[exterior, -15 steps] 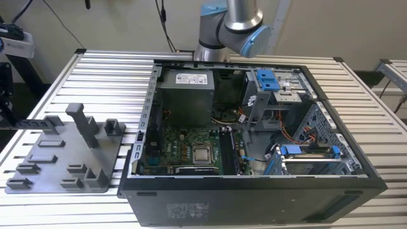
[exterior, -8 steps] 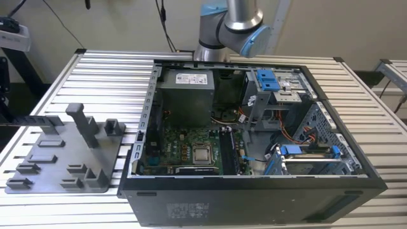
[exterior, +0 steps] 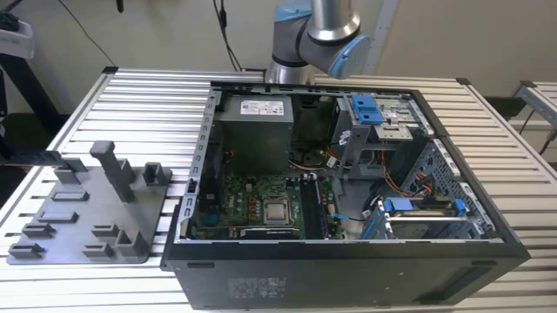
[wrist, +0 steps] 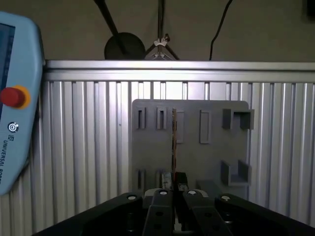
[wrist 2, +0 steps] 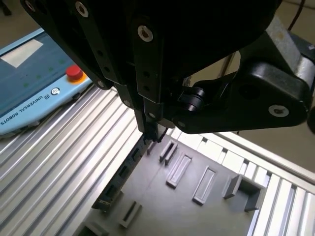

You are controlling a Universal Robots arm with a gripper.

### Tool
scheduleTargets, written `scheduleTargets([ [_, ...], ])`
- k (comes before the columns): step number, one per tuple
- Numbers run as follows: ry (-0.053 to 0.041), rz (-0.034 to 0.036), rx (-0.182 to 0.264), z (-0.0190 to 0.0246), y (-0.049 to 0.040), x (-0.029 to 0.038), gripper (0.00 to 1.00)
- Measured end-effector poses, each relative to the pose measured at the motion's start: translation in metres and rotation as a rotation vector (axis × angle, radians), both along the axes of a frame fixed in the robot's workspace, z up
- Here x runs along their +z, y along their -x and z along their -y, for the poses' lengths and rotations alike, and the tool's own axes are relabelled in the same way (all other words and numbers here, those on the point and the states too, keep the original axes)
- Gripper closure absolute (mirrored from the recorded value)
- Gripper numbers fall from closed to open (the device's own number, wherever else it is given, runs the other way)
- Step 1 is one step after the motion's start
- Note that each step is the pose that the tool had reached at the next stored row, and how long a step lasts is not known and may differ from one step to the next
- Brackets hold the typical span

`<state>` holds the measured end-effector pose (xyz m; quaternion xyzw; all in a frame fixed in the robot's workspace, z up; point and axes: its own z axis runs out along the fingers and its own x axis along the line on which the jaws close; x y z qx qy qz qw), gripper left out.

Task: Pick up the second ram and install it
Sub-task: 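Pick up the second ram and move it above second insertion slot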

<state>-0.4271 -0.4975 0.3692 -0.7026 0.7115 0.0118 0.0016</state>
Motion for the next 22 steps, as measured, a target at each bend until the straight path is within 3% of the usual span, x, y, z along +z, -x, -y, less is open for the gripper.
scheduleTargets([
  [22,0.0,0.0,0.0,0.0,0.0,0.0347,0.86],
])
